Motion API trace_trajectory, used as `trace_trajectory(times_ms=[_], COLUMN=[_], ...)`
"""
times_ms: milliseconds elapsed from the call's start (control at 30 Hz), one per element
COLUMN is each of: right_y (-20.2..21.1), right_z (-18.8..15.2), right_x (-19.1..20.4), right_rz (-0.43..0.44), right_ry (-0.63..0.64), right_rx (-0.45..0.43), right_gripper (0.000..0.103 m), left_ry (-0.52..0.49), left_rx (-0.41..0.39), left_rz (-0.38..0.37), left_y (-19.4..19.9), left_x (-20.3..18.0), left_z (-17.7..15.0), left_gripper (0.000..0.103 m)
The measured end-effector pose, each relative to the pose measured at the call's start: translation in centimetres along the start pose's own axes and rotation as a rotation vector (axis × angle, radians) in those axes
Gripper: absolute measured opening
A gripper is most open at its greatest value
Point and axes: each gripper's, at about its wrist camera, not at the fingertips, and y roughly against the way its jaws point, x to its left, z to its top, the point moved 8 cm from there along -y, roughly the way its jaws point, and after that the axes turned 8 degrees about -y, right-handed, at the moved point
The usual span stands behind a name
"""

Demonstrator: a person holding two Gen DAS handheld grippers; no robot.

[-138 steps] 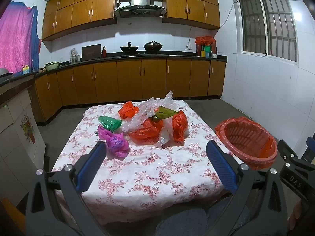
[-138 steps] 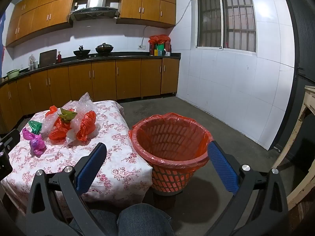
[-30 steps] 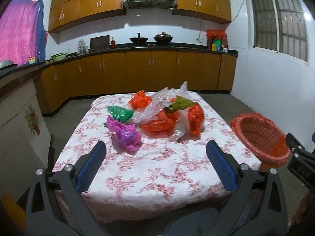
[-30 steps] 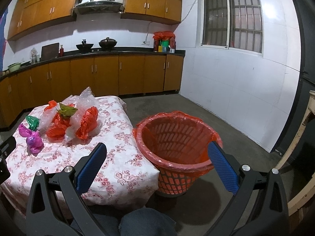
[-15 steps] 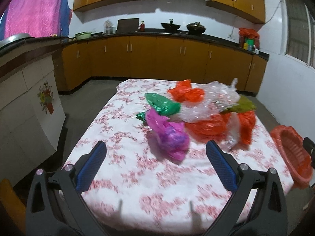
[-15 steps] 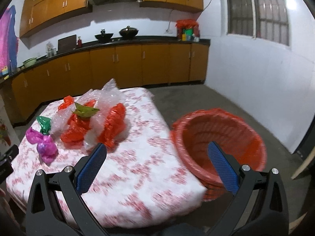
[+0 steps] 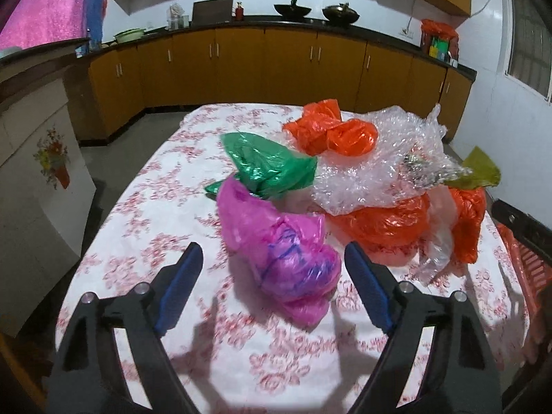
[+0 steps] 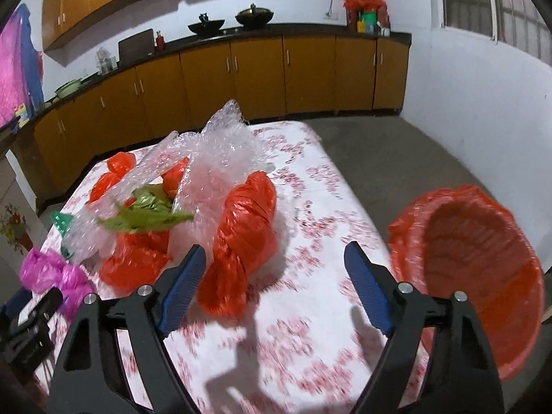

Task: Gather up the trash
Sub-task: 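Grasp the pink bag with the left tool while the right tool grasps the red bag, then carry both bags over the orange basket and open both tools to drop them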

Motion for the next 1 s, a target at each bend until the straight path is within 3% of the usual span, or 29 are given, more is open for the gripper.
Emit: trace_trajectory(times_ms=[267, 467, 633, 1000], right_y=[-3.2, -4.3, -5.0, -3.6], right_z=[0.4, 0.5, 0.0, 0.1], right_x=[1.2, 1.2, 1.3, 0.7], right_rz=[0.002, 0.010, 0.035, 0.057], right_ry=[0.019, 0.012, 0.009, -0.008], right_rx=[0.022, 0.042, 0.072, 0.038], right_gripper=[0.078, 0.068, 0.046, 0.038], left_ry=[0.009, -0.015, -0.012, 0.003], left_rx=[0.071, 0.070, 0.066, 0.009], left_rz=[-0.019, -0.010, -0.019, -0.044], left_y=[-3.4, -4.5, -4.7, -3.1], left_x=[-0.3, -0.7, -0.5, 0.1], left_z=[-0.2, 0.3, 0.6, 0.7], left_gripper=[0.072, 0.062, 0.055, 0.048])
